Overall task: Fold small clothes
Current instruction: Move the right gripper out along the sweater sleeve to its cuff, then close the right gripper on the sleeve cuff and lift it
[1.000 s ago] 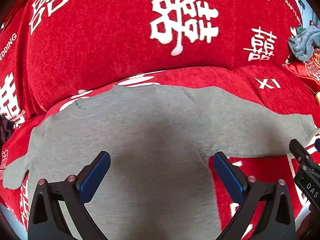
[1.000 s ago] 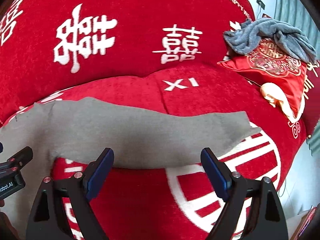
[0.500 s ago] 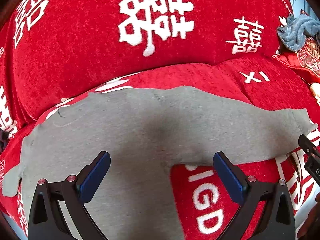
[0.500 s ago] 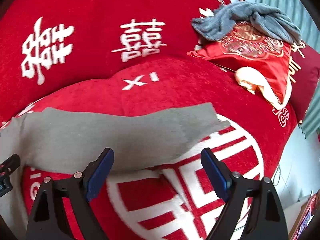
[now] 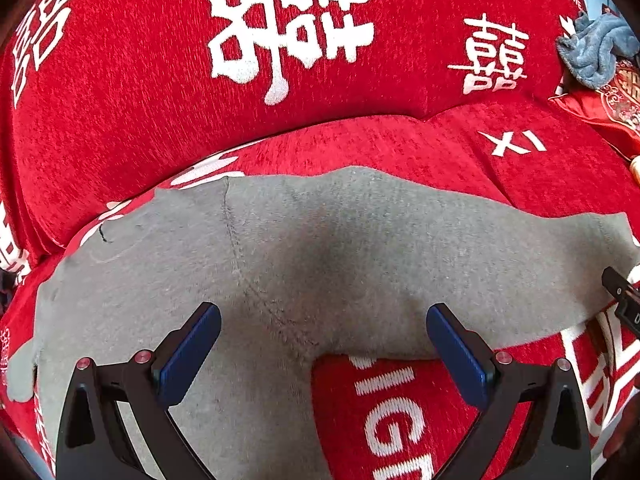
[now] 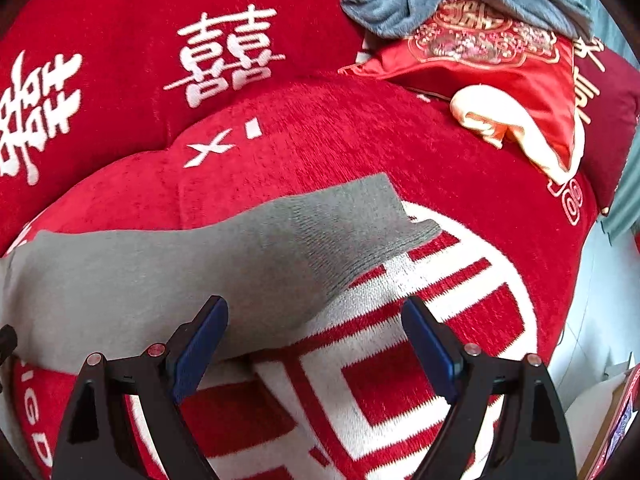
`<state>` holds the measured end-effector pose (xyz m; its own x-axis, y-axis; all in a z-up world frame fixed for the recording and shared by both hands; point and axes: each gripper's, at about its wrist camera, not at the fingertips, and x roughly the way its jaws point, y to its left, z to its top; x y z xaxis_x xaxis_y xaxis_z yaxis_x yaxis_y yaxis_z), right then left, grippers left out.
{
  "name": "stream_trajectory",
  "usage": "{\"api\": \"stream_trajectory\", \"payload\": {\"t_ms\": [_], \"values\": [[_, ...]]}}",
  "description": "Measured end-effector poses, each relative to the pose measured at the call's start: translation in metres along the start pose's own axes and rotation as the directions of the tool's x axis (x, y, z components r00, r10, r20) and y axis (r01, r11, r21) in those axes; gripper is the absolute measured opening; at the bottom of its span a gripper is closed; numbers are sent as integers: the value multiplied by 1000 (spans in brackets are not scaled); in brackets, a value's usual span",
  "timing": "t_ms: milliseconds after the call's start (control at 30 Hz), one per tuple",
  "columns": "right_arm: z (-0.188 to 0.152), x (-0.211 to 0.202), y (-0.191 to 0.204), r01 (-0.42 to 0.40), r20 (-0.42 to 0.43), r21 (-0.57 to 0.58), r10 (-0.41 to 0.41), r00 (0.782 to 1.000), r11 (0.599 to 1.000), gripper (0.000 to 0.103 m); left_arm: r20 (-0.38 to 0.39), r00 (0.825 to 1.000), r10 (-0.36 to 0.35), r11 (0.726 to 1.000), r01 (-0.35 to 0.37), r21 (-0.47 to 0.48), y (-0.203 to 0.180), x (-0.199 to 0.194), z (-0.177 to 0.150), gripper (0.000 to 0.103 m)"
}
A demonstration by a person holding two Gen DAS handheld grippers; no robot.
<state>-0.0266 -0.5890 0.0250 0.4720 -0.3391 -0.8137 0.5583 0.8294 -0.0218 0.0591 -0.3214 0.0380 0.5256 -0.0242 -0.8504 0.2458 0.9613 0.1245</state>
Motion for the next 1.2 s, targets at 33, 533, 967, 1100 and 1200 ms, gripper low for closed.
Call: {"api": "stream_trajectory", "payload": {"t_ms": [33, 533, 967, 1100, 1200], "values": [[1, 5, -2, -2, -8, 13, 2, 1000, 1000, 90, -1, 1000, 2, 1000, -2, -1, 1, 2, 1, 103], [23, 15, -21, -73, 98, 70, 66, 993, 995, 7, -48, 999, 15, 986, -22, -163, 64, 32, 16, 103], [6, -4, -36, -72, 122, 150, 54, 991, 986, 7, -86, 996, -5, 990, -7, -138, 59, 53, 17, 103], [11, -23, -32, -87, 158, 130, 66, 985, 988, 7, -66, 997, -33, 987, 22, -160, 71, 42, 13, 103], [15, -40, -22, -94, 182, 102, 74, 981, 990, 7, -40, 998, -46, 987, 39, -157, 80, 30, 4, 103]]}}
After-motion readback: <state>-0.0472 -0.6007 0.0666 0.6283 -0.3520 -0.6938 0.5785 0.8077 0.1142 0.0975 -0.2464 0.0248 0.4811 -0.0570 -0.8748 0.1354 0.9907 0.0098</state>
